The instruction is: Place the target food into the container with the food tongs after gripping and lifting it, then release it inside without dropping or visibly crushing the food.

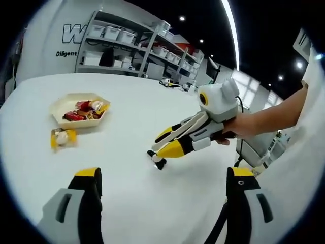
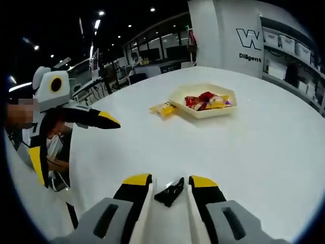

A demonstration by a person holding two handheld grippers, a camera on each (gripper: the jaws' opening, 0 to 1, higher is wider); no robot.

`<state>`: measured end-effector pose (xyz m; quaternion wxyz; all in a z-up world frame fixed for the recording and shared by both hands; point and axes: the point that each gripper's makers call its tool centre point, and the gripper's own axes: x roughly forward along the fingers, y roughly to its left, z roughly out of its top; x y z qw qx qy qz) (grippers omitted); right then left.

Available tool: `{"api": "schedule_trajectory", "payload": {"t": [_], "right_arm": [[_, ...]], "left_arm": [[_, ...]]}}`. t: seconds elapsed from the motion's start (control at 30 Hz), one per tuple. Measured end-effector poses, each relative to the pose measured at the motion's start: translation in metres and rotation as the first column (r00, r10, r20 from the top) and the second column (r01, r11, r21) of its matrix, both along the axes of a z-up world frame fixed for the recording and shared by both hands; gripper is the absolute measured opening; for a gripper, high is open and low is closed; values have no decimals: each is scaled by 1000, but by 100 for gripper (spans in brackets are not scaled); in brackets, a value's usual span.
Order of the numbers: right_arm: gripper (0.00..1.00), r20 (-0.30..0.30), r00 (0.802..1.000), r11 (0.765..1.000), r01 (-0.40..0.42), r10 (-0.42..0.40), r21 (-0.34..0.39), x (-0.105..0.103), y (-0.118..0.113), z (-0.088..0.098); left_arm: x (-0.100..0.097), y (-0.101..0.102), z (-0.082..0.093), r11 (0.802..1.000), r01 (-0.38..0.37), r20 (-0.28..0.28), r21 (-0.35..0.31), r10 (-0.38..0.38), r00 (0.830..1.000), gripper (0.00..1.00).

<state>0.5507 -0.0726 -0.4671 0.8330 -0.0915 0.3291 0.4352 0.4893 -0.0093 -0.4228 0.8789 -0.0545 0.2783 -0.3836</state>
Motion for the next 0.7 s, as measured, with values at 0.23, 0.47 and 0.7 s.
{"api": "schedule_trajectory", "payload": {"t": [0.23,0.47,0.7], "right_arm": [[25,29,999,998,14,-13,-55,-3,-4,-6],[25,15,997,993,75,-74,-95,-5,-6,-13],[25,46,995,986,91,-85,-142,-1,-9,-15]], "left_arm": [[1,18,1,998,-59,36,35,58,998,99],[-5,29,3,993,-103,58,63,99,993,99],[-14,30,2,993,-98,50,64,95,994,99]]}}
